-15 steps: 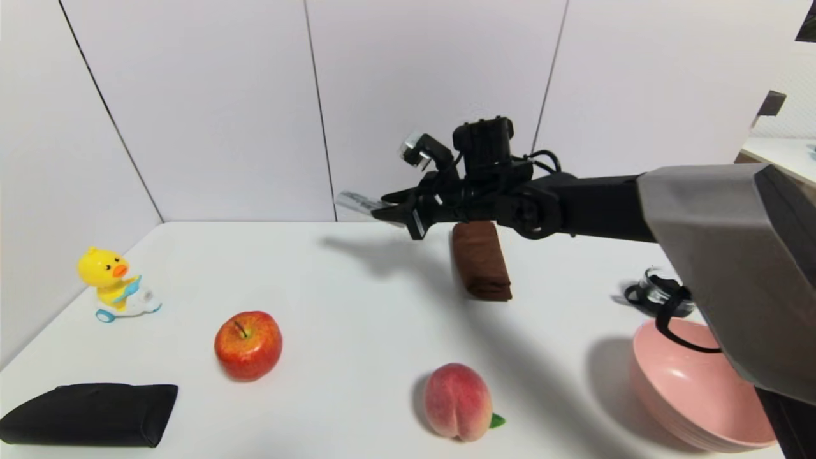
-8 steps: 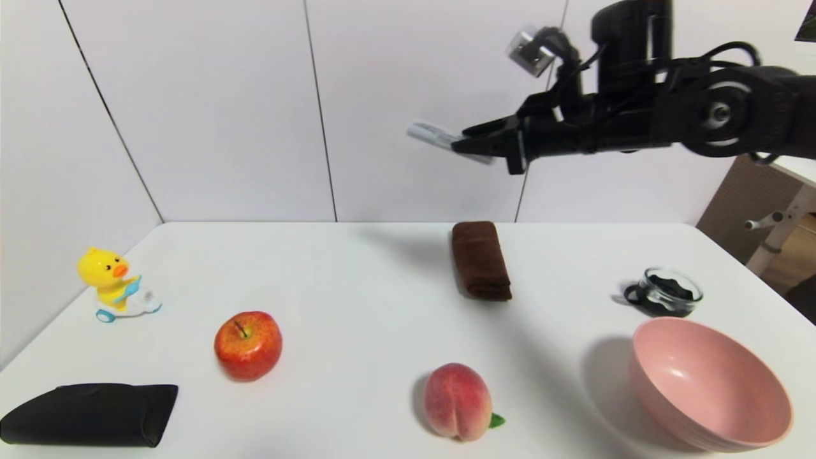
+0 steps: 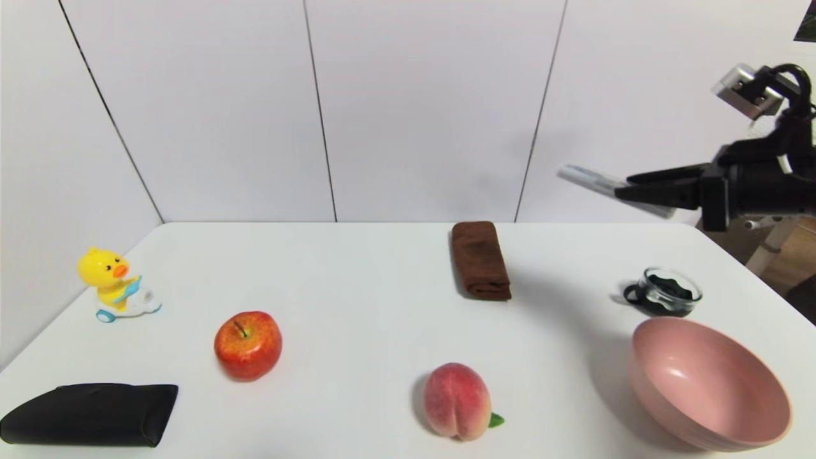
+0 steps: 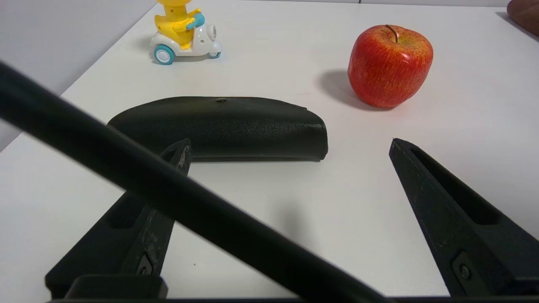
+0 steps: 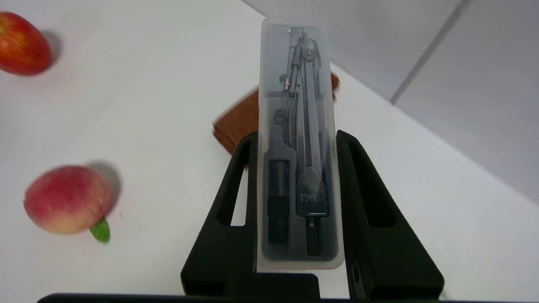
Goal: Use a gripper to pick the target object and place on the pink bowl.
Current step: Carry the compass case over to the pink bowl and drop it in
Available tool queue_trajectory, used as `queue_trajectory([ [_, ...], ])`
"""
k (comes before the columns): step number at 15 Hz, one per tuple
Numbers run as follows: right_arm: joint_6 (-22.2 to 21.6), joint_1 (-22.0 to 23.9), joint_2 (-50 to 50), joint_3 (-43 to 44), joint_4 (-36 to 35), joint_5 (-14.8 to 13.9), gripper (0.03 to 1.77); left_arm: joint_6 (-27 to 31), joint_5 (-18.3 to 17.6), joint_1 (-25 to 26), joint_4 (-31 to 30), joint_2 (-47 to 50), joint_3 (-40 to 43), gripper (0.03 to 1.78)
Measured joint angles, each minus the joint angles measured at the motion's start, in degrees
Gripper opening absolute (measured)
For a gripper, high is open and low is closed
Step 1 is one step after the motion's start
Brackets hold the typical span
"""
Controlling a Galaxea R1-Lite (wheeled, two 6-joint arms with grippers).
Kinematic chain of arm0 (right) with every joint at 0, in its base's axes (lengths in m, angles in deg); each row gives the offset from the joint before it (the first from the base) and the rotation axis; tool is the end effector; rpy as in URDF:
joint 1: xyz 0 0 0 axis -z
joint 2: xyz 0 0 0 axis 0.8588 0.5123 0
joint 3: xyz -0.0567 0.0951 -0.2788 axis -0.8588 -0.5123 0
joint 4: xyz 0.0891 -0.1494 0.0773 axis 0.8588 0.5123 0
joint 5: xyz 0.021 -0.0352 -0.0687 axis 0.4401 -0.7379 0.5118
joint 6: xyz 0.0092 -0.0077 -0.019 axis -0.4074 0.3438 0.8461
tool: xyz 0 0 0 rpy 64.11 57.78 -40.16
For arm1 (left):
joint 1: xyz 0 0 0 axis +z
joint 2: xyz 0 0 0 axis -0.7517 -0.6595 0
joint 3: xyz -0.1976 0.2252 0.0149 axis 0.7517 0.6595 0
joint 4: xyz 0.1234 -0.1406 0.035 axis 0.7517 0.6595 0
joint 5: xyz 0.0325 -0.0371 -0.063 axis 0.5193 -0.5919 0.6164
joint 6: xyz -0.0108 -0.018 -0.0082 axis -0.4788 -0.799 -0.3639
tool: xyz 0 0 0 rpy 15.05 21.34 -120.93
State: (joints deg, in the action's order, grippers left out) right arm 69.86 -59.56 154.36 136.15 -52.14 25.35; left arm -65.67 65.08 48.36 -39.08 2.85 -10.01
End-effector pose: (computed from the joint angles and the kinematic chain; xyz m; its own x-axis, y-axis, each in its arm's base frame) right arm 0.2574 0.0148 0.2764 0.7335 0.5836 -0.3484 -0.6502 0.7518 -0.1097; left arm -0.0229 0.0011 0.0757 0.9992 0.0389 -0.0001 -0.0388 0.9986 -0.0359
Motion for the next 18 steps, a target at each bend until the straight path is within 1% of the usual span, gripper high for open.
queue_trajectory([
  [3,0.2,5.0,-4.9,-12.3,-4.4,0.6,0.55,0.0,0.0,0.0,0.0,0.0,0.0,1.69],
  [6,0.0,8.5,-7.6,-25.4,-13.4,1.6,0.55,0.0,0.0,0.0,0.0,0.0,0.0,1.69],
  [10,-0.7,12.0,-9.0,-38.6,-25.9,2.0,0.55,0.0,0.0,0.0,0.0,0.0,0.0,1.69],
  [11,-1.2,13.3,-9.3,-40.9,-28.5,3.3,0.55,0.0,0.0,0.0,0.0,0.0,0.0,1.69],
  [13,-1.5,15.4,-10.2,-42.8,-29.3,6.0,0.55,0.0,0.0,0.0,0.0,0.0,0.0,1.69],
  [15,-1.6,17.3,-11.8,-44.8,-29.7,6.4,0.55,0.0,0.0,0.0,0.0,0.0,0.0,1.69],
  [18,-3.0,18.2,-14.3,-46.4,-29.7,6.5,0.55,0.0,0.0,0.0,0.0,0.0,0.0,1.69],
])
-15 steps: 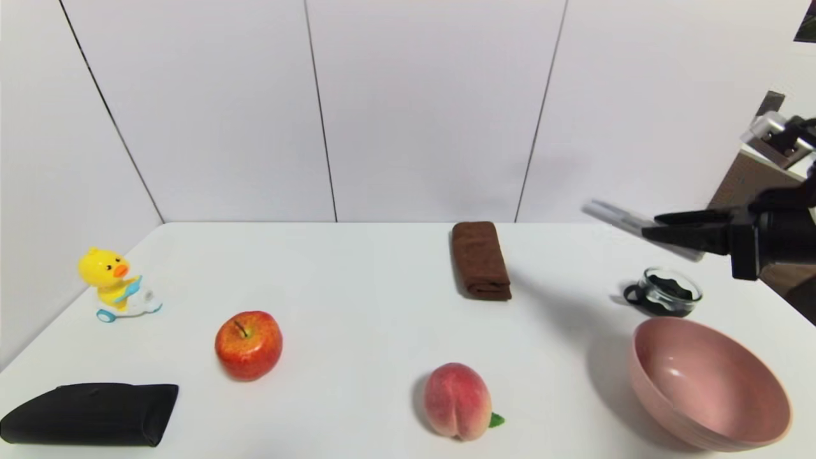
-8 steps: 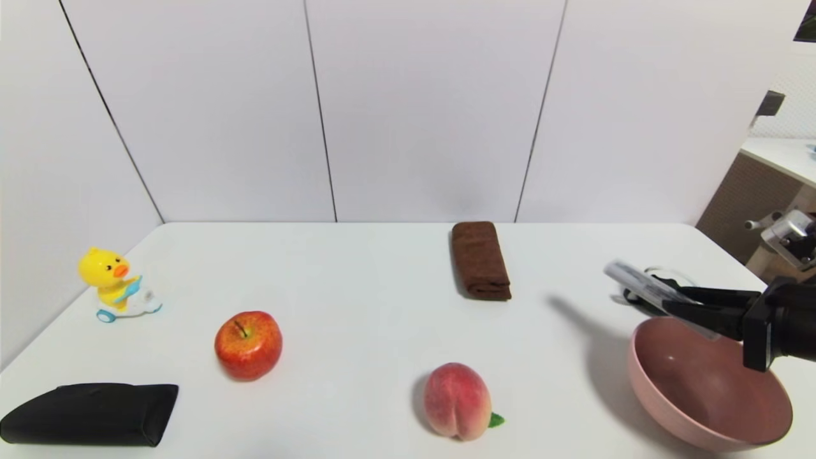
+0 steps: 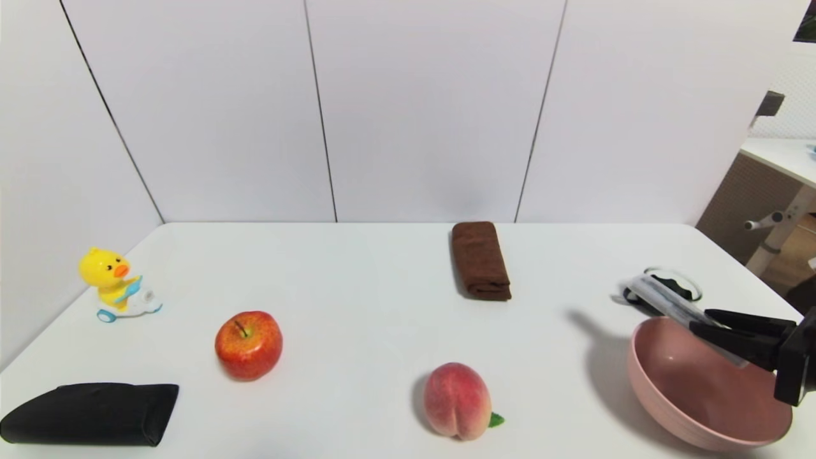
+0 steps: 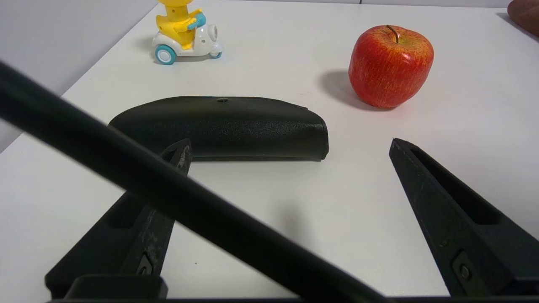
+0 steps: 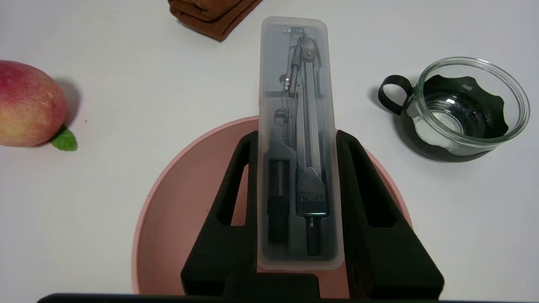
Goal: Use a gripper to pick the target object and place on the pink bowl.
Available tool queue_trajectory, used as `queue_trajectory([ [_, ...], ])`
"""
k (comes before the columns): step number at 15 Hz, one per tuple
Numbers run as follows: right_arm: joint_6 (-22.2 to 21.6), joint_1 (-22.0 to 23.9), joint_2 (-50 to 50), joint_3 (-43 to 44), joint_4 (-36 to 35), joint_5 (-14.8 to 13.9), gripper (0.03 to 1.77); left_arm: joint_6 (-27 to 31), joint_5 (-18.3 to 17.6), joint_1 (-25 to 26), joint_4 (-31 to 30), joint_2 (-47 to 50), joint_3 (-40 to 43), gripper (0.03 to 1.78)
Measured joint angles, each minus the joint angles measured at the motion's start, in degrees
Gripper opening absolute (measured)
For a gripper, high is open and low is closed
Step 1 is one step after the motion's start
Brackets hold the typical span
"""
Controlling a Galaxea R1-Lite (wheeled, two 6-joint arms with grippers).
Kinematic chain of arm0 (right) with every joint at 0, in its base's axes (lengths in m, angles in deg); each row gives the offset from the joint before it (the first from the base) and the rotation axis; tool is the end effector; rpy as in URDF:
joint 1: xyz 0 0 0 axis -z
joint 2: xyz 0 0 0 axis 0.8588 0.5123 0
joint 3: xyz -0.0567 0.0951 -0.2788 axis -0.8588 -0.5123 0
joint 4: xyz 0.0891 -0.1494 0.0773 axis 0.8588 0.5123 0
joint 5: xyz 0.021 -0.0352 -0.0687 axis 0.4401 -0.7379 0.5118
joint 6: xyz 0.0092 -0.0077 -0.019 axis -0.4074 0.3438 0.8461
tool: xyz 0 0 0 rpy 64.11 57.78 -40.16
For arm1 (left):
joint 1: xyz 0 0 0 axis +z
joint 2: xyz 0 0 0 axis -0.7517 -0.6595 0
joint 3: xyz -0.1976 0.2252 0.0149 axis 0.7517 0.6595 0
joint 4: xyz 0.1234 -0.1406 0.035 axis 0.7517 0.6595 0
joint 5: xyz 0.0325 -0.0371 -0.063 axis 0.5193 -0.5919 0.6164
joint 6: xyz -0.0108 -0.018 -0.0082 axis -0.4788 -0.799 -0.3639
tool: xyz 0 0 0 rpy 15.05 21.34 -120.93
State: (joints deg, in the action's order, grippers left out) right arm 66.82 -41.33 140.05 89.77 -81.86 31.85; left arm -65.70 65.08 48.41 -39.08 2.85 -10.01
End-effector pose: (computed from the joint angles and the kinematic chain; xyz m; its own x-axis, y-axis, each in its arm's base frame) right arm 0.1590 -0.0354 0.1556 0.8326 0.4329 -0.3455 -0.4598 0.8880 0.0047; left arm -0.0229 0.0011 0.0757 0.9992 0.0397 -0.0001 -0.0397 0.9985 -0.0364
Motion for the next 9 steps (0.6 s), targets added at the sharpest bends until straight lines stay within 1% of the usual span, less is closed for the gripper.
queue_trajectory([
  [2,-1.2,0.1,-2.3,-1.6,0.0,0.0,0.55,0.0,0.0,0.0,0.0,0.0,0.0,1.69],
  [5,-1.0,0.1,-4.0,-3.6,-0.1,0.3,0.55,0.0,0.0,0.0,0.0,0.0,0.0,1.69],
  [6,-0.9,0.0,-4.3,-3.7,-0.1,0.4,0.63,0.0,0.0,0.0,0.0,0.0,0.0,1.69],
  [8,-1.2,0.0,-4.5,-3.5,-0.2,0.2,0.87,0.0,0.0,0.0,0.0,0.0,0.0,1.69],
  [9,-1.3,0.0,-4.6,-3.5,-0.2,0.2,0.97,0.0,0.0,0.0,0.0,0.0,0.0,1.69],
])
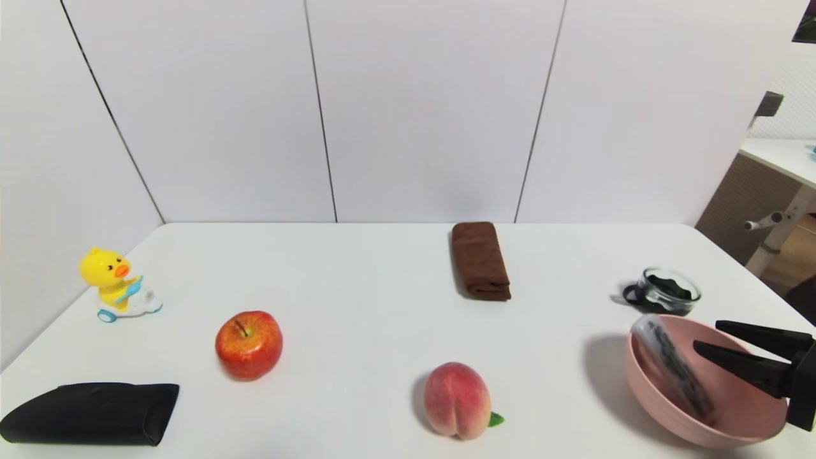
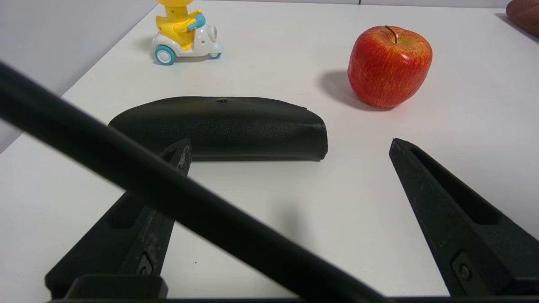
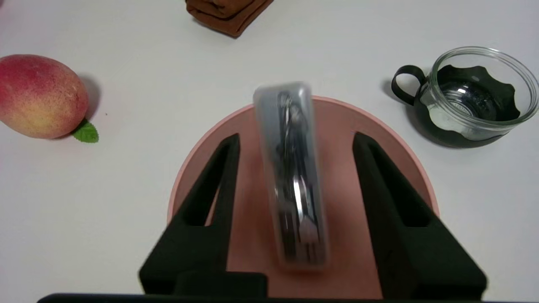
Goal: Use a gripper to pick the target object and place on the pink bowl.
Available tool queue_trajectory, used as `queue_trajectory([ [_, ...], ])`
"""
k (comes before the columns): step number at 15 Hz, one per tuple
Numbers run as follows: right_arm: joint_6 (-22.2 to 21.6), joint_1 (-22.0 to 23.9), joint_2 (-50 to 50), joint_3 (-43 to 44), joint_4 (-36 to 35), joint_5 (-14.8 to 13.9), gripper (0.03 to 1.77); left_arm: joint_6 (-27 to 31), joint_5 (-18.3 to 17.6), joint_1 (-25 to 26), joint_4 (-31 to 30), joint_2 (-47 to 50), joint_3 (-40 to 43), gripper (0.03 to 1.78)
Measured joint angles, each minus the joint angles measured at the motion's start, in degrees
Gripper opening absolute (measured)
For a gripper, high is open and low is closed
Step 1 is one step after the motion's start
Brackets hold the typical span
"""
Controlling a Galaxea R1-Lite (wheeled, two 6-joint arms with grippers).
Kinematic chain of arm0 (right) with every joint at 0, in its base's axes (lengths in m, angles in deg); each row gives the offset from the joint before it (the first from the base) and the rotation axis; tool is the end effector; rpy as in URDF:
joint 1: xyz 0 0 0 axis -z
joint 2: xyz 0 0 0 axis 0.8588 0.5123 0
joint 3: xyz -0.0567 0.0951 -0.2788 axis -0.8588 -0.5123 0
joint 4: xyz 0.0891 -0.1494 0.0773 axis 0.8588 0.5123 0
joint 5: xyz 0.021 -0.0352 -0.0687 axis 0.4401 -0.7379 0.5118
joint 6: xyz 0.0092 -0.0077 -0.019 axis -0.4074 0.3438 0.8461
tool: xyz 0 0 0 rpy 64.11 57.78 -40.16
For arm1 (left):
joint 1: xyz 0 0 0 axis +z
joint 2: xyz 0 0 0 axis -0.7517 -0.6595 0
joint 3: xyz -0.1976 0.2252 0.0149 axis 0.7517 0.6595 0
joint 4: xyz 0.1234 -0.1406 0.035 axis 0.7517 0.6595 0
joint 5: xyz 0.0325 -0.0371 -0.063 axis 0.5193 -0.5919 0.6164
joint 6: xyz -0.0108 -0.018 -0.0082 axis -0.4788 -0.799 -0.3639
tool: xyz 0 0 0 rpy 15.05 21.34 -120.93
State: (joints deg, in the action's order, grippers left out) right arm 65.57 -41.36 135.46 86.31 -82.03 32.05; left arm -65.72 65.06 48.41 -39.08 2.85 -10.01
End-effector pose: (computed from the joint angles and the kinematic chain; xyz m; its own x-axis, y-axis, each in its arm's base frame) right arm 0.1401 -0.0292 0.1525 0.8385 0.4341 -0.3294 -0.4566 0.8896 0.0103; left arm -0.0229 0.0011 0.0757 0.9992 0.0394 -0.0001 -0.0394 0.9985 -0.0367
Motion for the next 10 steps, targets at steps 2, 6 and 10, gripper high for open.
queue_trajectory([
  [2,-0.2,0.0,-0.1,0.7,0.1,-0.1,1.14,0.0,0.0,0.0,0.0,0.0,0.0,1.69],
  [6,-2.7,0.1,-0.2,5.1,0.2,-0.1,1.37,0.0,0.0,0.0,0.0,0.0,0.0,1.69],
  [10,-13.0,-0.6,-1.8,15.8,0.8,1.3,1.5,0.0,0.0,0.0,0.0,0.0,0.0,1.69],
])
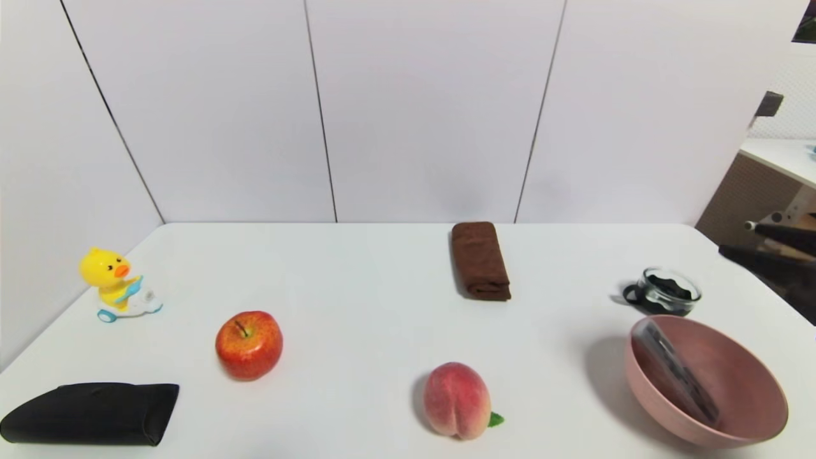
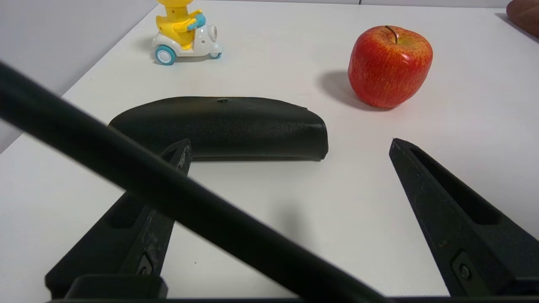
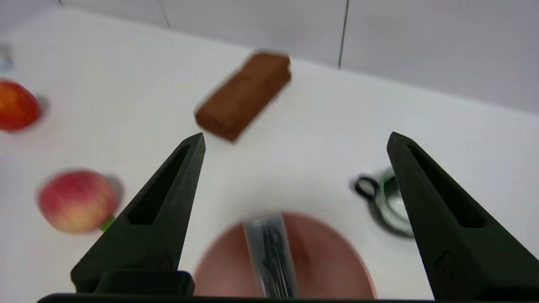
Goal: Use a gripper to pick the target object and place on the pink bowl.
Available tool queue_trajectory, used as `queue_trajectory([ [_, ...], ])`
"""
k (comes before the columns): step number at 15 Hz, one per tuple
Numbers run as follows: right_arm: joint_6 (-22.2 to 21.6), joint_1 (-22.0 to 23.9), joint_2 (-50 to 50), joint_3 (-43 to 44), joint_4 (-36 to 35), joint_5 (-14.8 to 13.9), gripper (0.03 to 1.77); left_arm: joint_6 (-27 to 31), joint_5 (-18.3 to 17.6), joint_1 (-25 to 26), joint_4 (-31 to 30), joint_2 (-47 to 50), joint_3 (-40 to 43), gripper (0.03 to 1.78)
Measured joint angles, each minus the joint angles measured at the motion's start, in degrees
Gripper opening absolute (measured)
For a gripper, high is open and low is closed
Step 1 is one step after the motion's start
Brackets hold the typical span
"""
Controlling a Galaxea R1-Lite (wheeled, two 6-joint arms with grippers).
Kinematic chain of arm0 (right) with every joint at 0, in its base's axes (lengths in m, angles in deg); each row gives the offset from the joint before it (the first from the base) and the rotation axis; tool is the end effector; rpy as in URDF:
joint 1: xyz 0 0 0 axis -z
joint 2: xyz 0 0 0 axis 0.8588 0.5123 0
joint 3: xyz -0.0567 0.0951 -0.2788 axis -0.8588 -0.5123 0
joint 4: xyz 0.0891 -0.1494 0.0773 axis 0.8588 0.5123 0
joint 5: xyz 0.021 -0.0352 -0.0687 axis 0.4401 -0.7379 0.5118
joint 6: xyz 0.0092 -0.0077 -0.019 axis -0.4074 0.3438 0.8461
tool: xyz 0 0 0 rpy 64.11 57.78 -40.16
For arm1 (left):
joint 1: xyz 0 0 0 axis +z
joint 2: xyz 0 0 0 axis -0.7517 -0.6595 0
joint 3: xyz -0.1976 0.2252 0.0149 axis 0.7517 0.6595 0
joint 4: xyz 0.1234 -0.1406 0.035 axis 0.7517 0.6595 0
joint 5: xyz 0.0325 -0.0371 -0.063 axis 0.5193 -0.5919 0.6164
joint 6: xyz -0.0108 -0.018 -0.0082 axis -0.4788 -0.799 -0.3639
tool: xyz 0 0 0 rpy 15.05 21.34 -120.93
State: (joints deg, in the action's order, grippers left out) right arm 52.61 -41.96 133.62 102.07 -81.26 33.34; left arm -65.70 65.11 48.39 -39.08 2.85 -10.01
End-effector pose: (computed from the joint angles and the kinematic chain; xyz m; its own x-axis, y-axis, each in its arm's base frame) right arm 0.1557 -0.0321 0.2315 0.8883 0.4434 -0.1201 -0.4430 0.8960 0.0311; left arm -0.0229 0.0011 0.0757 0.9992 0.0399 -0.0001 -0.0399 0.9985 -0.0364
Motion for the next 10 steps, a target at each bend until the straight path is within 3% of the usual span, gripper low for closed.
queue_trajectory([
  [3,-8.6,-0.5,-4.6,5.2,0.9,4.6,1.57,0.0,0.0,0.0,0.0,0.0,0.0,1.69],
  [6,-10.2,-2.5,-12.8,5.3,5.1,3.6,1.62,0.0,0.0,0.0,0.0,0.0,0.0,1.69],
  [8,-8.6,-5.2,-19.4,3.5,10.9,-0.1,1.64,0.0,0.0,0.0,0.0,0.0,0.0,1.69],
  [10,-1.8,-8.7,-26.1,1.2,20.4,-8.5,1.65,0.0,0.0,0.0,0.0,0.0,0.0,1.69],
])
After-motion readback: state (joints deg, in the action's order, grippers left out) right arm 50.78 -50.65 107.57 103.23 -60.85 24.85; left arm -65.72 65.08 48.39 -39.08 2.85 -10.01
